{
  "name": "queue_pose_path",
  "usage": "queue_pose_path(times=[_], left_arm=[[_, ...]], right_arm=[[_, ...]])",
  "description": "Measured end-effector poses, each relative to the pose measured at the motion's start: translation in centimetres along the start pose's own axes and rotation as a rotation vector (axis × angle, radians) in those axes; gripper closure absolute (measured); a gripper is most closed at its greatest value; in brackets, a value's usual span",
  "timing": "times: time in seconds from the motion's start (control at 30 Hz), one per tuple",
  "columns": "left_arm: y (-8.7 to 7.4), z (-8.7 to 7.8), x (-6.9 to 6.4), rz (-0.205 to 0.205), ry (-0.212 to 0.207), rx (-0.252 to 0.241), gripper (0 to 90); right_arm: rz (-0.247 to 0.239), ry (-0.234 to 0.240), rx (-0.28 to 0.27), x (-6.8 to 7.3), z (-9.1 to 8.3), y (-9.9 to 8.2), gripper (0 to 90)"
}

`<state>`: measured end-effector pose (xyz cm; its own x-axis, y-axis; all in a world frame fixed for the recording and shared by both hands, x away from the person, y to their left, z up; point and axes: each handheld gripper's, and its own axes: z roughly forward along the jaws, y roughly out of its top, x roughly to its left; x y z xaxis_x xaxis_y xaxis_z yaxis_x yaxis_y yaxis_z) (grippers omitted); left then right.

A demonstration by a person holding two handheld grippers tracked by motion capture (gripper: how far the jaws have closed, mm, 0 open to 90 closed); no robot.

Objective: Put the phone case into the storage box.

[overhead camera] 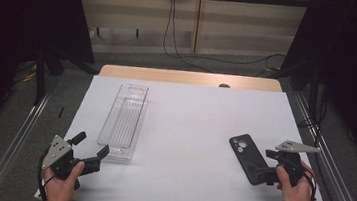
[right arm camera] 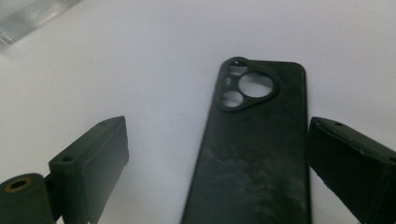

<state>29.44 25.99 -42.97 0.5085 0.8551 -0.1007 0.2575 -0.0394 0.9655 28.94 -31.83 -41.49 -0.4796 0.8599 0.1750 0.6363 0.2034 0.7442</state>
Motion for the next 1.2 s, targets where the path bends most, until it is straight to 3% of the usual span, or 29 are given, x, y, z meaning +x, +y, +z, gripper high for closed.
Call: queue_pose_path(times=[0.27,0.33,0.5,0.53,0.73,1.2], left_arm=[[0.0,0.1,-0.1,0.002,-0.001,0.005,4.7],[0.0,0.1,0.0,0.006,-0.001,0.008,4.7],[0.0,0.1,0.0,0.005,-0.002,0.008,4.7],[0.0,0.1,0.0,0.004,-0.003,0.008,4.7],[0.0,0.2,0.0,0.006,-0.004,0.008,4.7],[0.0,0.2,0.0,0.002,-0.006,0.007,4.7]], right_arm=[[0.021,-0.037,0.084,-1.4,0.3,0.0,4.8],[0.023,-0.024,0.136,-1.5,1.1,0.5,4.5],[0.005,-0.028,0.192,-1.7,2.2,1.4,4.0],[0.013,-0.017,0.234,-2.2,2.8,1.8,3.7],[0.004,-0.012,0.322,-2.6,4.3,2.7,4.3],[-0.010,-0.034,0.407,-2.5,6.2,3.2,5.1]])
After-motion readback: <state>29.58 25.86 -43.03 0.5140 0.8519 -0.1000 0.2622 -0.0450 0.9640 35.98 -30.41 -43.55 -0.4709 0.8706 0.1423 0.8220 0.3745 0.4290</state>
